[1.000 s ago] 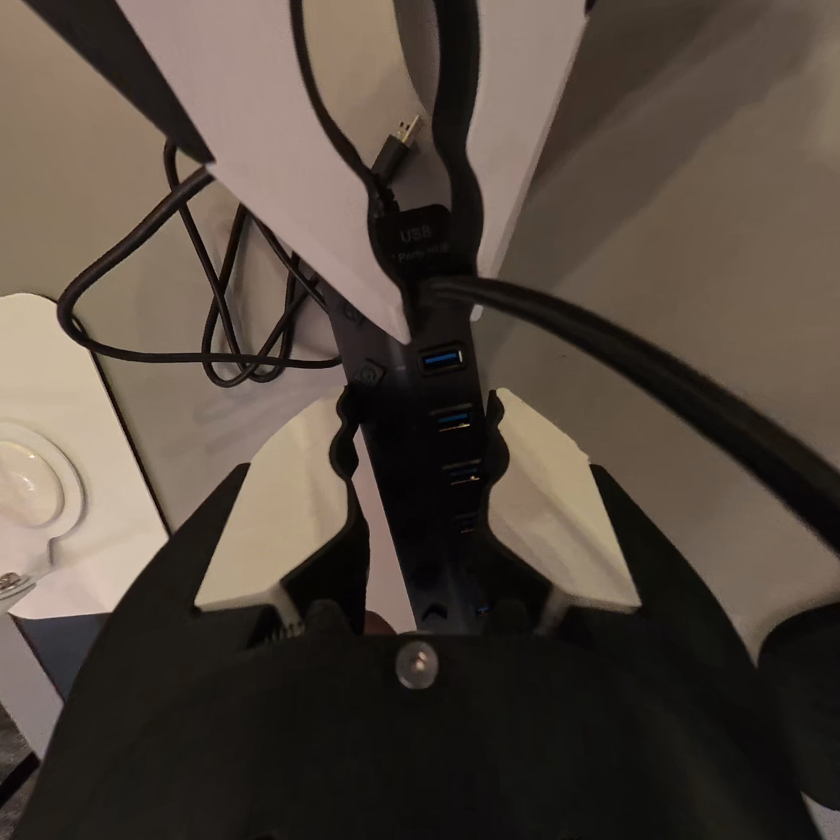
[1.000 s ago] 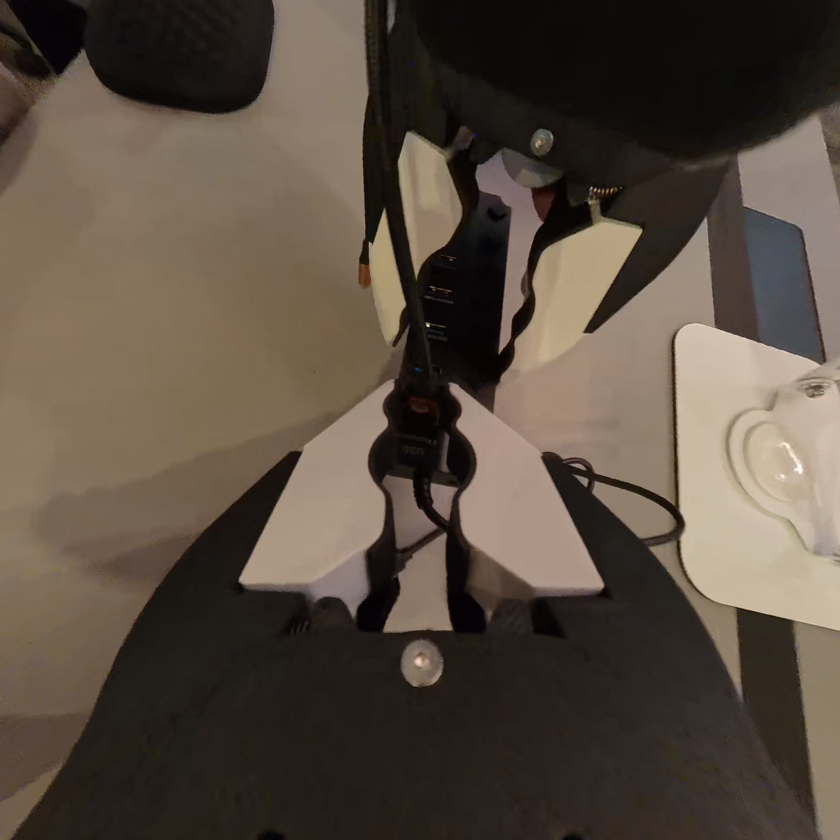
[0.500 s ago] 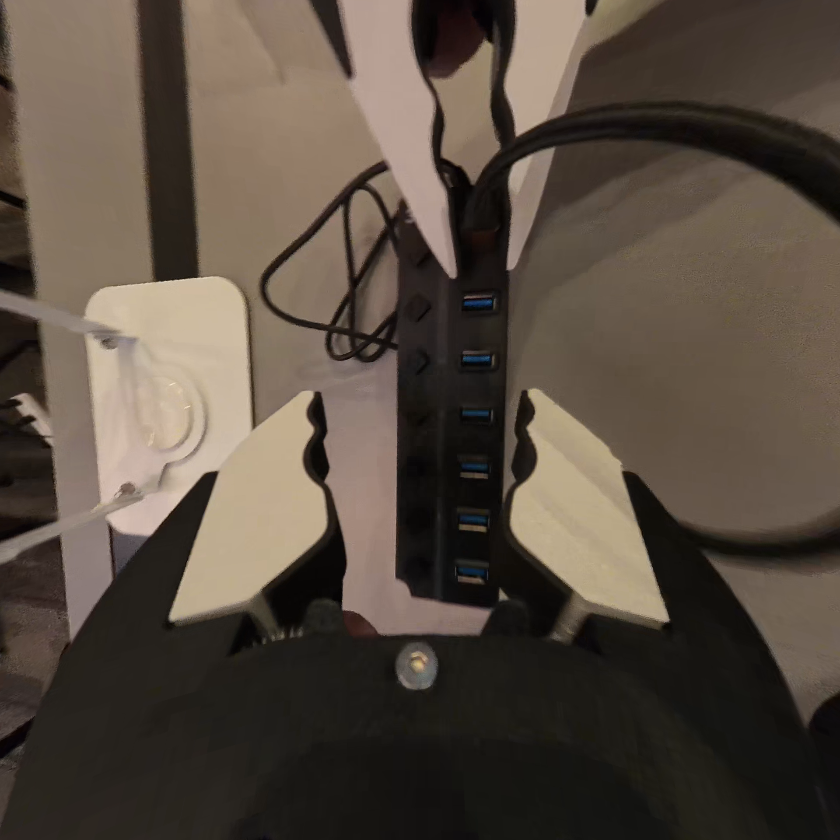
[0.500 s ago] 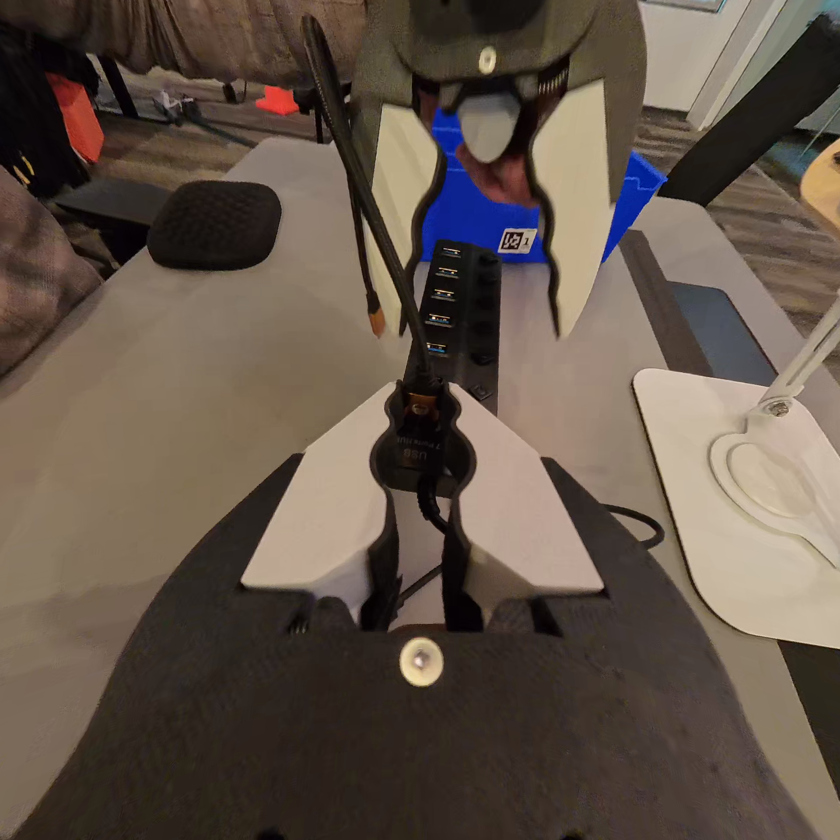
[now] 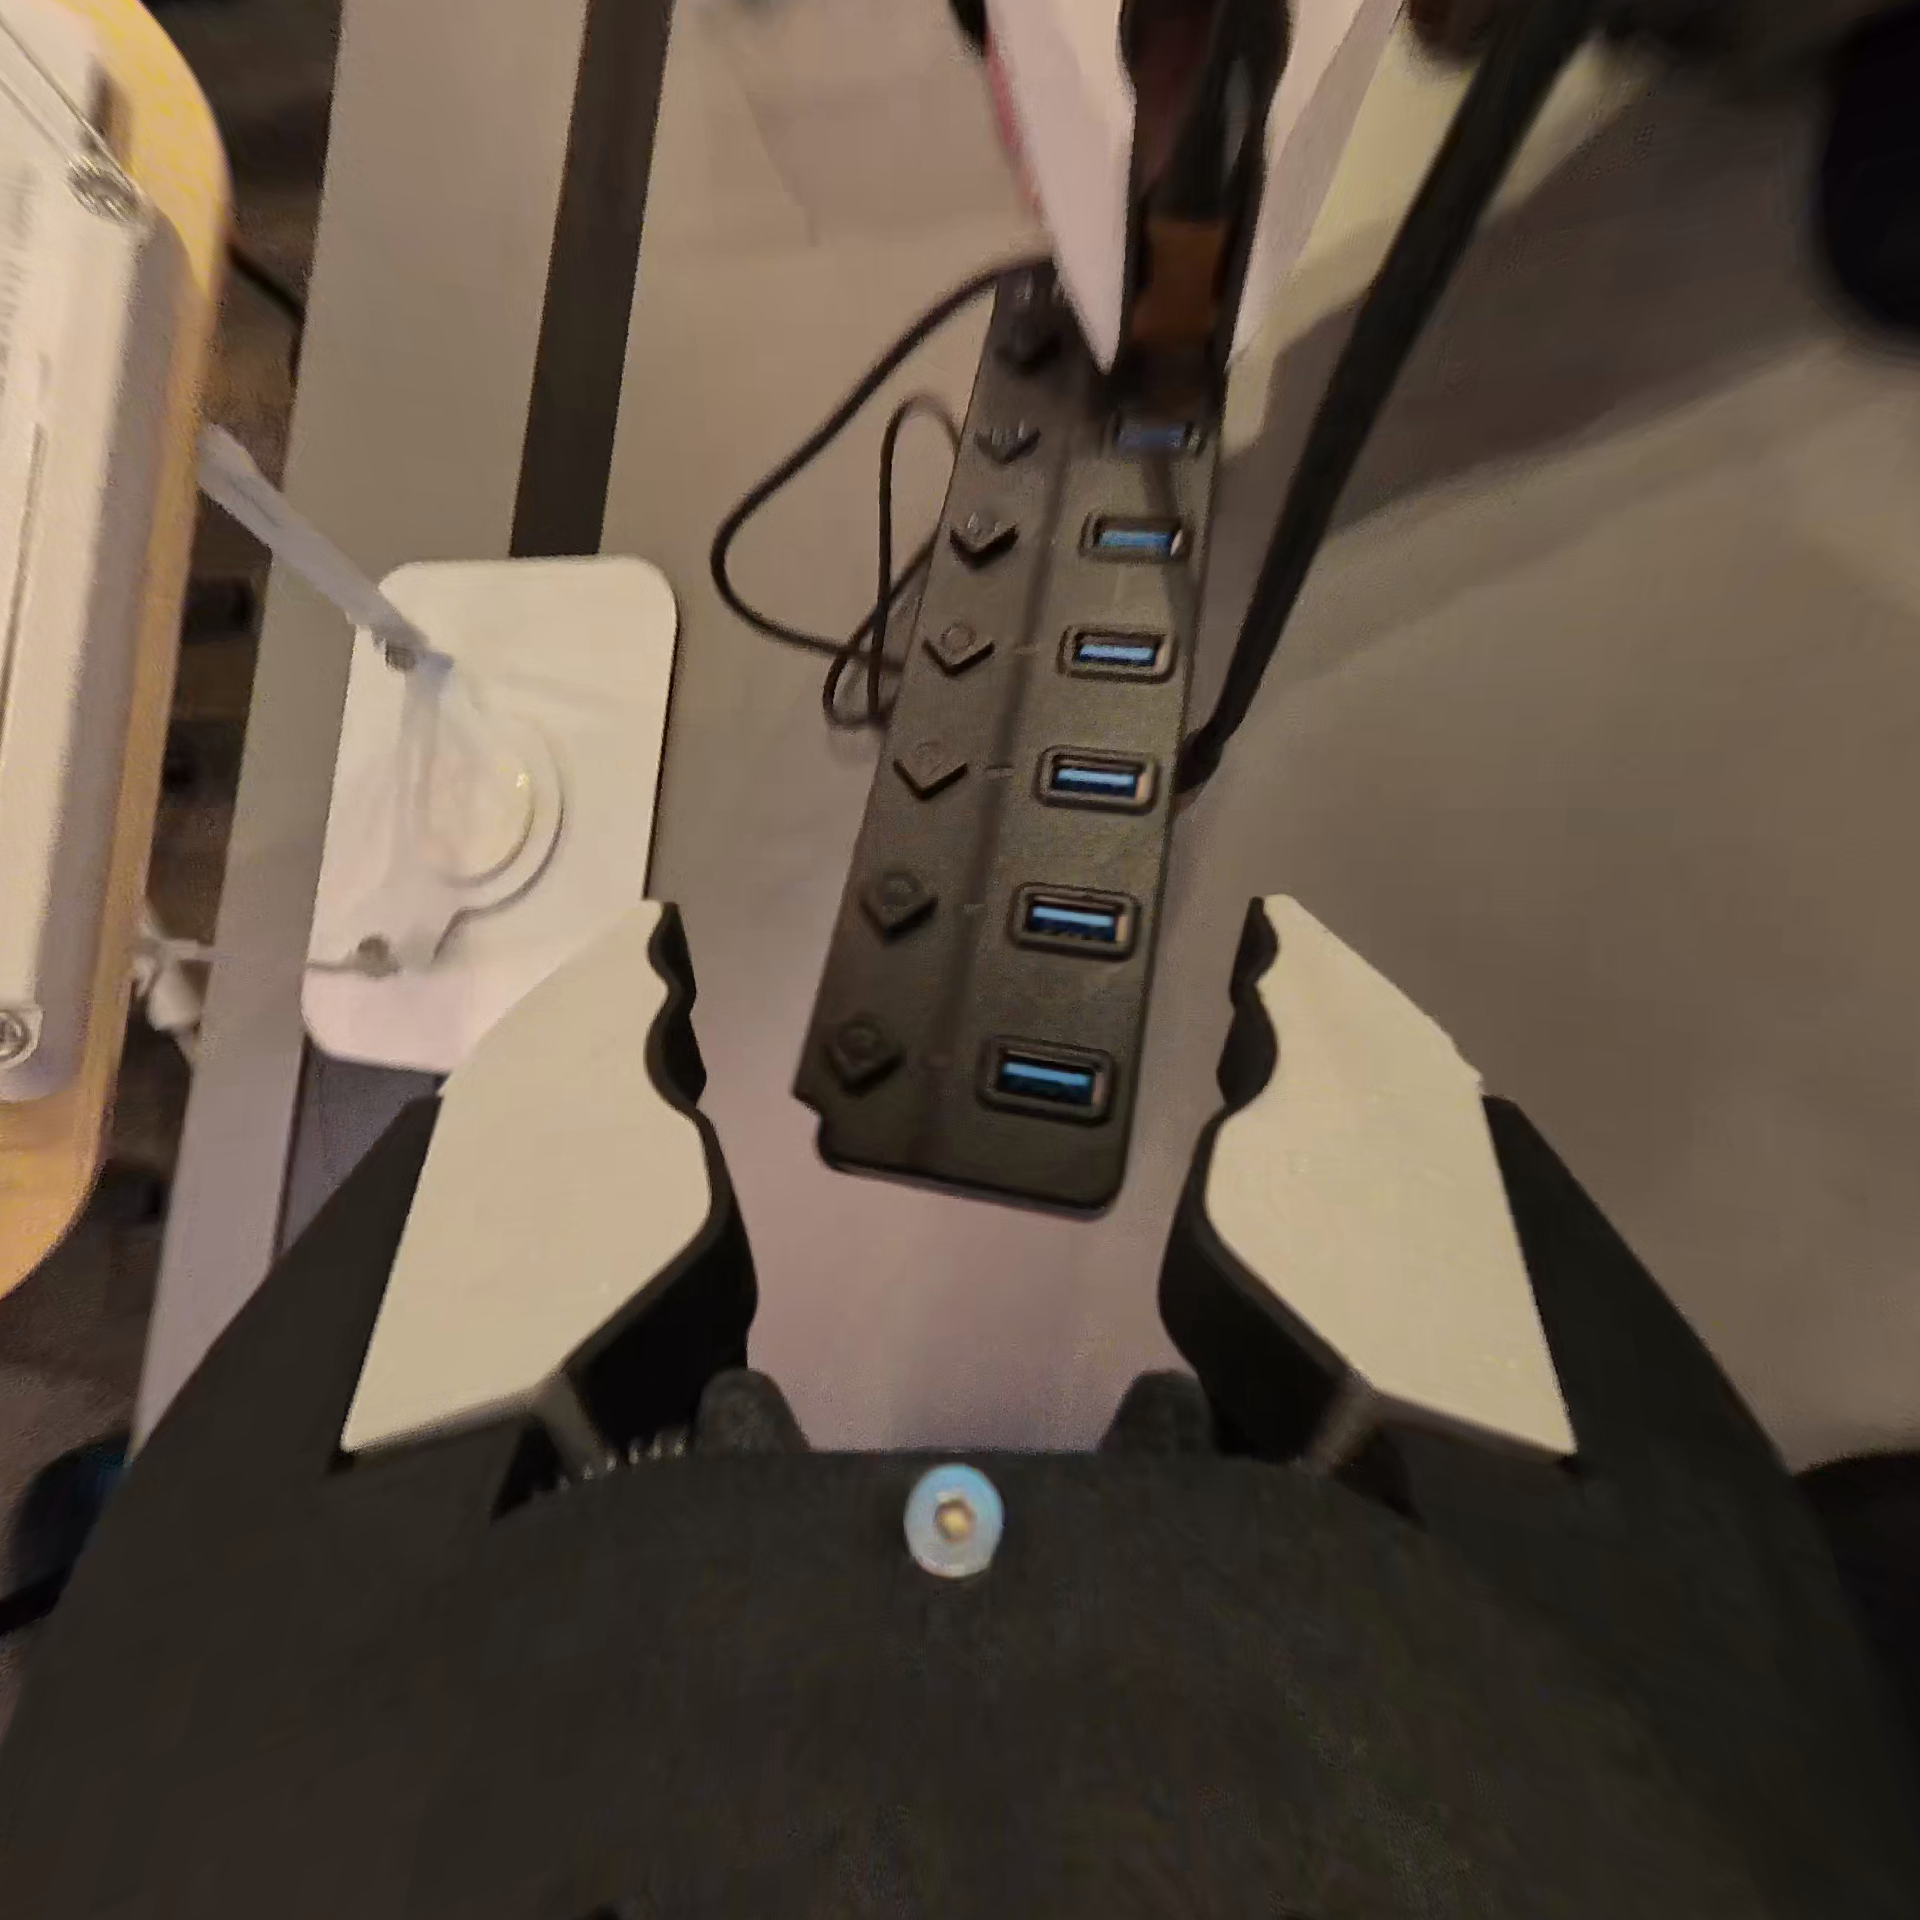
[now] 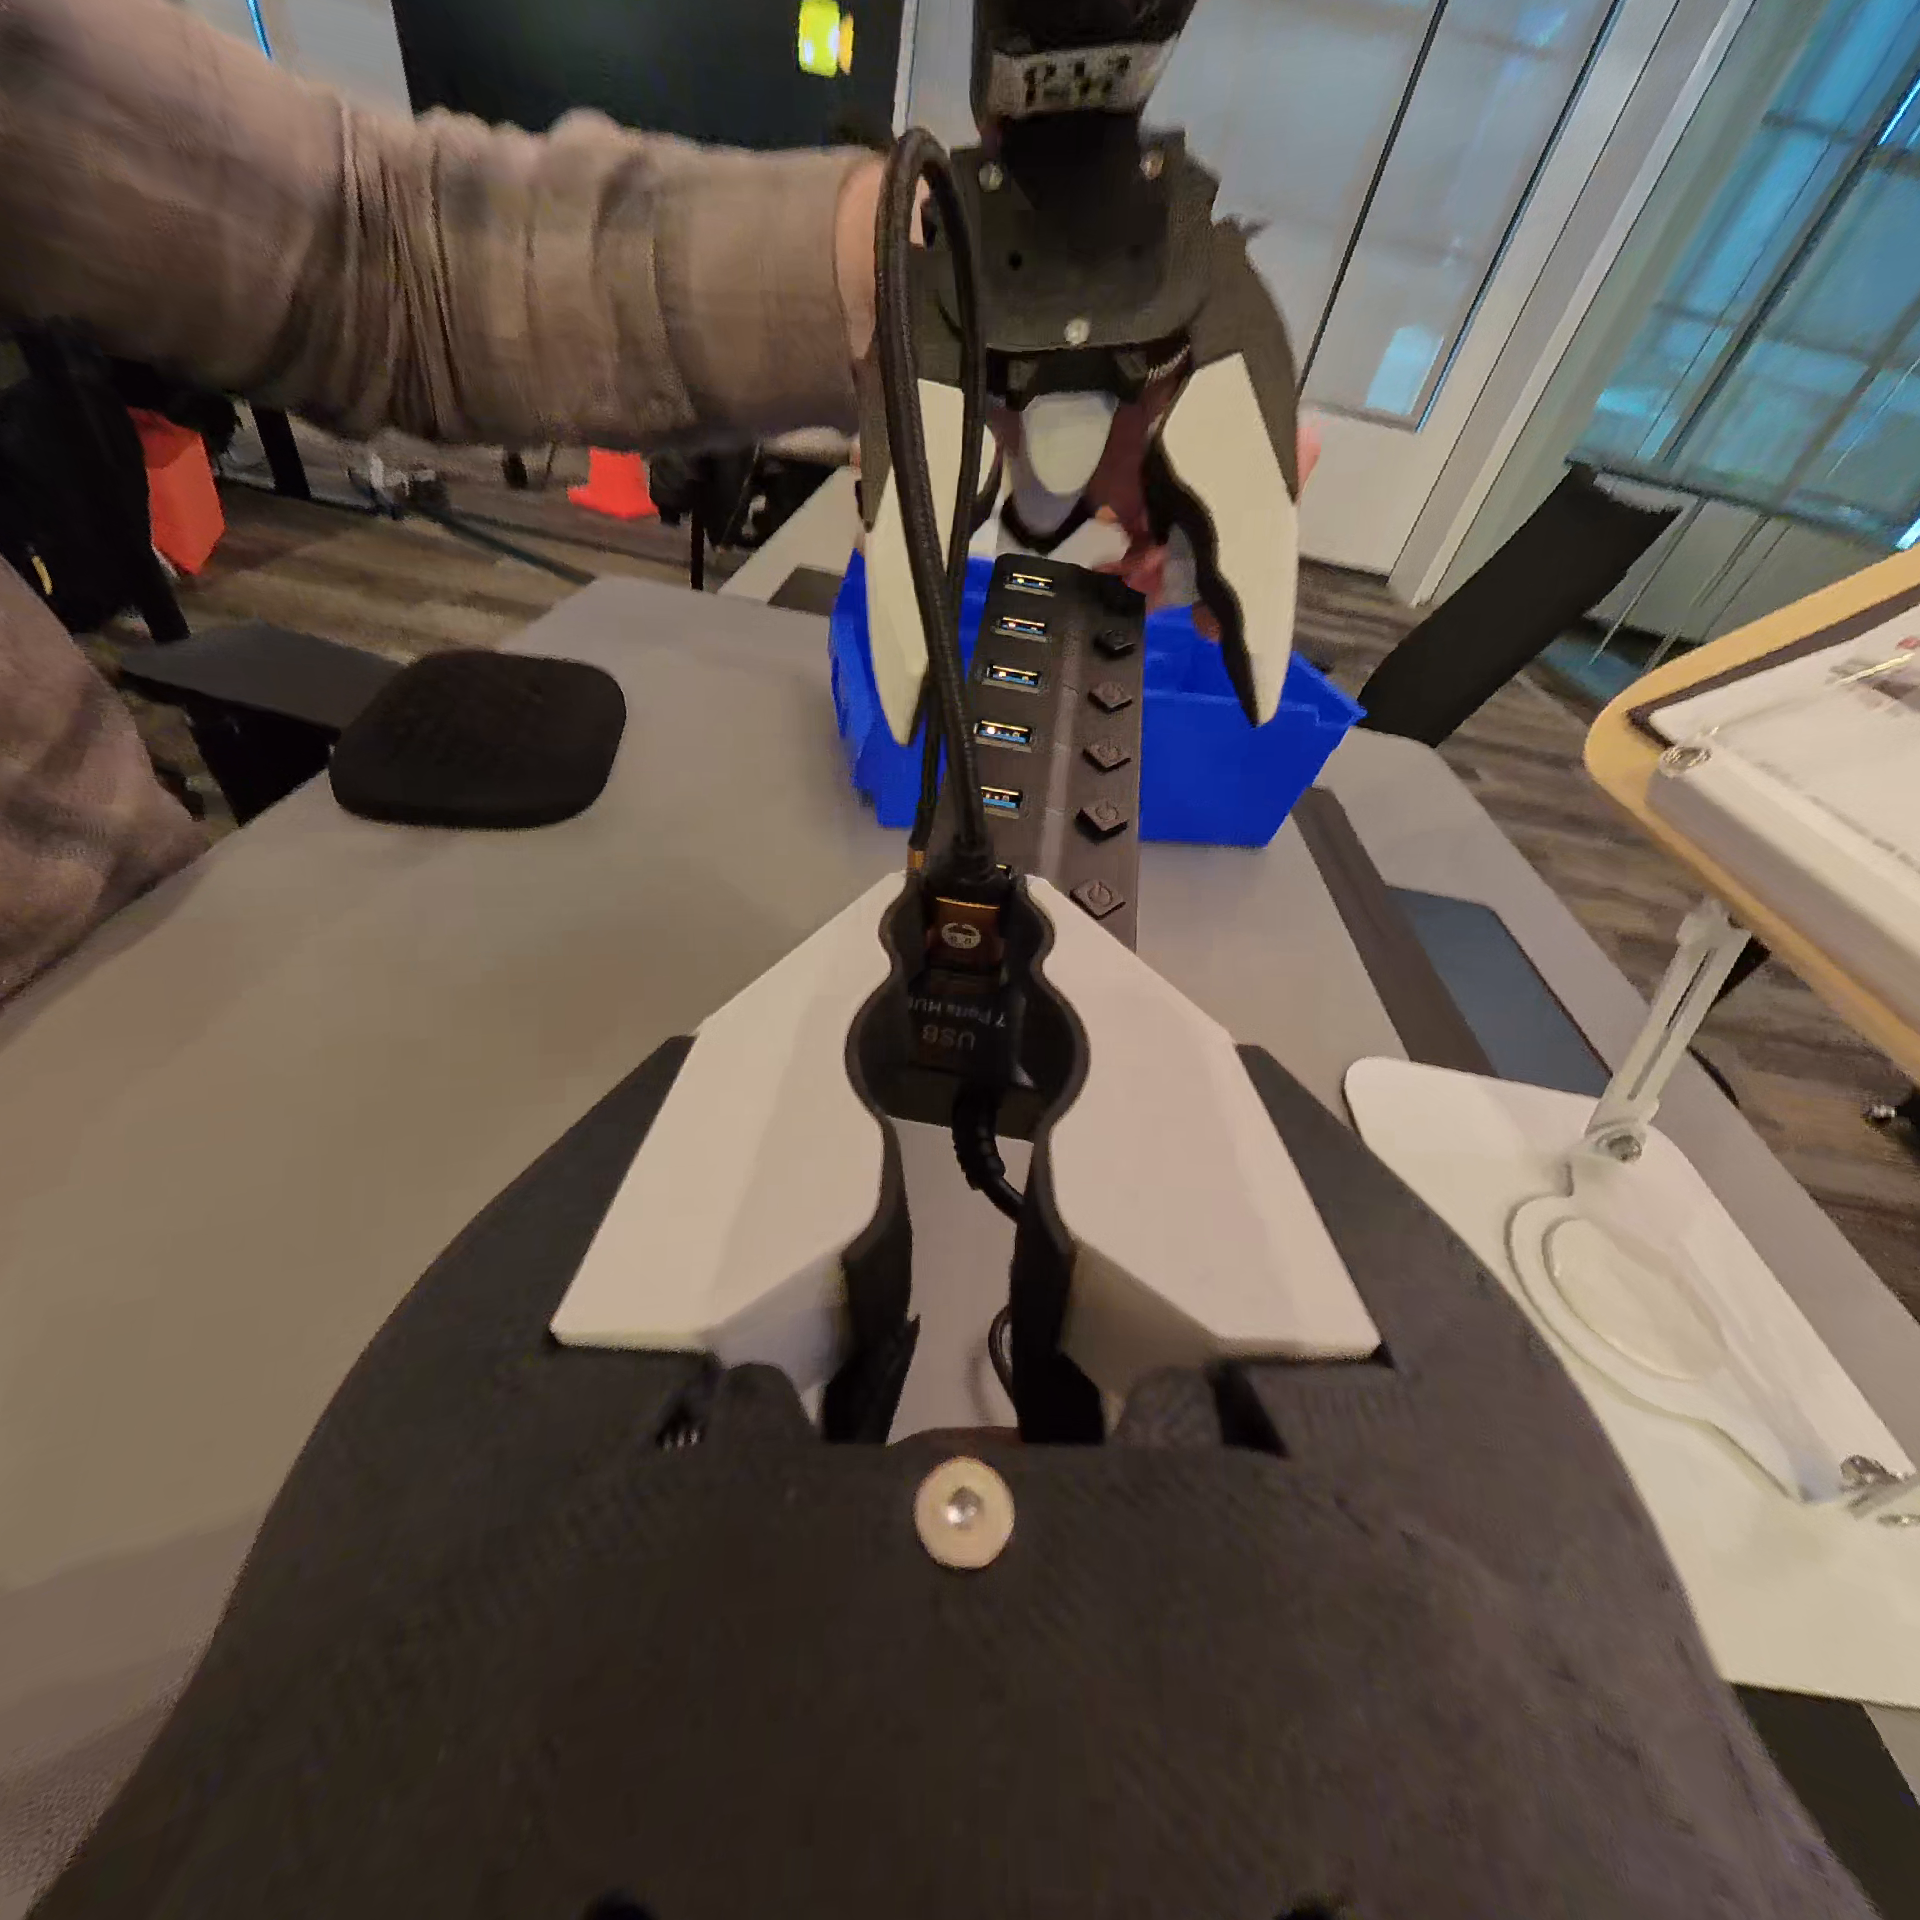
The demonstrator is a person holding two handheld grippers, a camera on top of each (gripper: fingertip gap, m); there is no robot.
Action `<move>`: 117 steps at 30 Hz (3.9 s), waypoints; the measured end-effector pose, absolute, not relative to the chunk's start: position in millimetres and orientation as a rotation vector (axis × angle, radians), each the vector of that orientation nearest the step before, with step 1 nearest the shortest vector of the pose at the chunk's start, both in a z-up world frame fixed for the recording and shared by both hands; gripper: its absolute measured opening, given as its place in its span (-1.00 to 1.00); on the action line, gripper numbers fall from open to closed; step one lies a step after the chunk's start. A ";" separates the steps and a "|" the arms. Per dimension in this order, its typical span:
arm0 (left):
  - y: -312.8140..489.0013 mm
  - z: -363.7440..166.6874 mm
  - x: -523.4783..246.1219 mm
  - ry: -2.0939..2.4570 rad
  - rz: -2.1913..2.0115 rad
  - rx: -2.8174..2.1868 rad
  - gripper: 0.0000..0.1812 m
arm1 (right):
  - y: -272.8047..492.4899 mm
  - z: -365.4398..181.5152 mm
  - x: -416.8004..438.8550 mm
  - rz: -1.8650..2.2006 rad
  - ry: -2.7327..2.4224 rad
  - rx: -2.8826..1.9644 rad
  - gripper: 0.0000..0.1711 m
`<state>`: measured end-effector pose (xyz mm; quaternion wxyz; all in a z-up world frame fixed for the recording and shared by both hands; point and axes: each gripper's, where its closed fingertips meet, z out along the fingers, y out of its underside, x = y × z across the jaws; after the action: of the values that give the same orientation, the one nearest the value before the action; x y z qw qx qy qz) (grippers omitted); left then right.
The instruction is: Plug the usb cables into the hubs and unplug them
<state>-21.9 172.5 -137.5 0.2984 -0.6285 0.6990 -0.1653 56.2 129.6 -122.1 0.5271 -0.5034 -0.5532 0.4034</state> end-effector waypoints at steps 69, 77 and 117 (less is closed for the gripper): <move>209.5 -88.4 19.4 2.132 -0.200 -1.695 -0.22 | 175.2 -152.3 52.5 0.728 -1.218 -1.468 -0.55; 216.4 -105.0 27.8 2.174 -0.164 -1.717 -0.22 | 183.4 -174.2 46.5 0.736 -1.184 -1.593 -0.80; 206.1 -55.5 6.7 2.357 -0.043 -1.440 -0.21 | 178.0 -127.3 11.4 0.625 -0.876 -1.453 -0.82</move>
<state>6.7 206.1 -55.5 0.1886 -0.5120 0.8379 -0.0155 11.4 178.0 -127.3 0.6184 -0.6315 -0.3807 0.2718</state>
